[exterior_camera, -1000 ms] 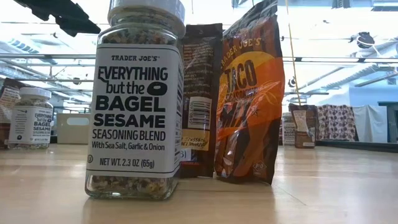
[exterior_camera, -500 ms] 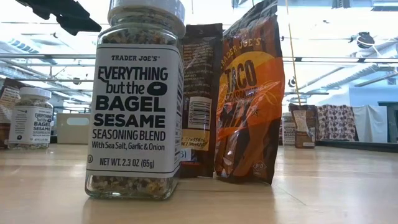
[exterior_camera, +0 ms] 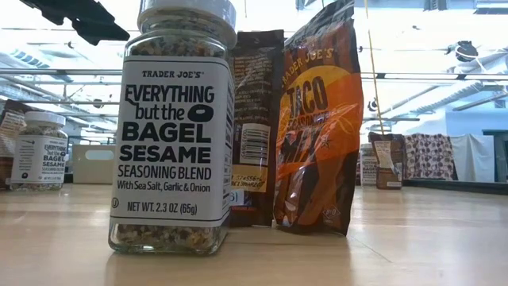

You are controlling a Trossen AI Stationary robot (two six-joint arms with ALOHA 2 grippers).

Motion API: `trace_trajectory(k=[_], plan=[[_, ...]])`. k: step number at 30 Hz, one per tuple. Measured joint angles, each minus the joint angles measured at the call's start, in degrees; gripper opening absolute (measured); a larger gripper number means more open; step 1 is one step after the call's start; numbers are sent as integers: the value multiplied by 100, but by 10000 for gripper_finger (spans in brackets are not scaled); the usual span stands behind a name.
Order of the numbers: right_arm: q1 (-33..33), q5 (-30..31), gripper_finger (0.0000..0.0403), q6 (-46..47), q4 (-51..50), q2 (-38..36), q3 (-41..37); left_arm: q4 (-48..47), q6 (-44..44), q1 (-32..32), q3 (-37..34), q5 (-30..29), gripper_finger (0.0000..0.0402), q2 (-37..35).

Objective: Sort spices by type
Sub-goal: Put the brown seasoning bottle into the bottom right white bin

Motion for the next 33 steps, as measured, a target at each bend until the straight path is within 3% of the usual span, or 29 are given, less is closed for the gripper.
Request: trace_trajectory(k=[15, 25, 33], plan=[[91, -2, 256, -652, 147, 383, -2, 24, 0, 0, 0, 1, 237, 0], [91, -39, 301, -828, 161, 383, -1, 22, -2, 0, 0, 2, 237, 0], [91, -39, 313, -1075, 234, 383, 0, 20, -2, 0, 0, 2, 237, 0]])
